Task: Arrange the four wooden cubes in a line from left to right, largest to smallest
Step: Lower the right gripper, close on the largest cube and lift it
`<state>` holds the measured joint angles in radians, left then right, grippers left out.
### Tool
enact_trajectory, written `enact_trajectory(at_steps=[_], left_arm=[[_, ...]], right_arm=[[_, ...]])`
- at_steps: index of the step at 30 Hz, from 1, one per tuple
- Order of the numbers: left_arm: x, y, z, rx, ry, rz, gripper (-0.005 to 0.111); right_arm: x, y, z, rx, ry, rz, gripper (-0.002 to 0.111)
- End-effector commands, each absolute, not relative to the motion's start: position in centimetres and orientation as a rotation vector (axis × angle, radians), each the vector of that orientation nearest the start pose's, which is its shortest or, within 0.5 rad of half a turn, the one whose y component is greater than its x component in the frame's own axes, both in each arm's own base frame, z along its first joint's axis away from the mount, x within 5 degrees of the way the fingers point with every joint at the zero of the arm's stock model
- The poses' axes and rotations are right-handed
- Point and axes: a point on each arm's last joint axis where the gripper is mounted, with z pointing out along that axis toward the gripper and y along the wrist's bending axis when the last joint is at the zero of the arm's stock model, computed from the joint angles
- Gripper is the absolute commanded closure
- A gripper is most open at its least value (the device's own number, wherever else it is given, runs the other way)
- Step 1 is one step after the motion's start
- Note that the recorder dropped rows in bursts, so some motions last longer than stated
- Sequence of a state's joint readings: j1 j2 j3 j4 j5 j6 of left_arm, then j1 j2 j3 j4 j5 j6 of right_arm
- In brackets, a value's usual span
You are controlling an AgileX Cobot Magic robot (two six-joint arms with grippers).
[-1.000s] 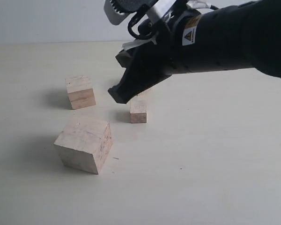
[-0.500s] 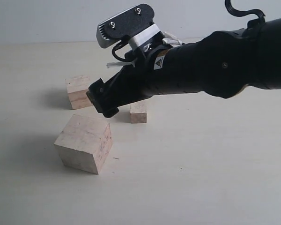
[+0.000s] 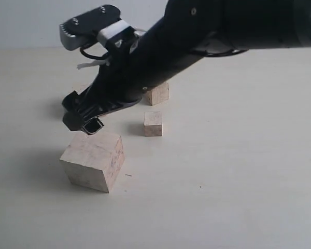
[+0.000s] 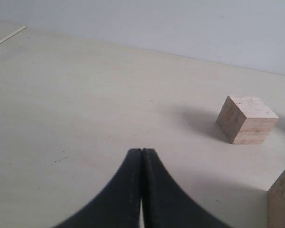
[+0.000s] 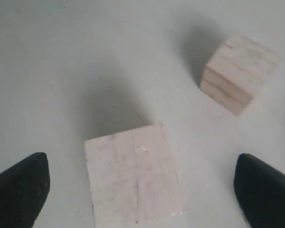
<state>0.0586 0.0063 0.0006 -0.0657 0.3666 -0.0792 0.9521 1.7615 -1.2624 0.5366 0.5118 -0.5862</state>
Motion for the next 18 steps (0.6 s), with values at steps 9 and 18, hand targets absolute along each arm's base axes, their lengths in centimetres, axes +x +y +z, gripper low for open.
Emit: enact_trajectory(at_steps=[9, 18], left_arm=[[5.3, 0.1, 18.1, -0.168, 1.836, -0.08, 0.107], [5.3, 0.1, 18.1, -0.168, 1.836, -0.08, 0.107]], right_arm=[[21.1, 34.6, 23.1, -1.792, 1.797, 0.565, 0.004], [21.6, 35.6, 17.9, -1.827, 1.933, 0.595, 0.004]])
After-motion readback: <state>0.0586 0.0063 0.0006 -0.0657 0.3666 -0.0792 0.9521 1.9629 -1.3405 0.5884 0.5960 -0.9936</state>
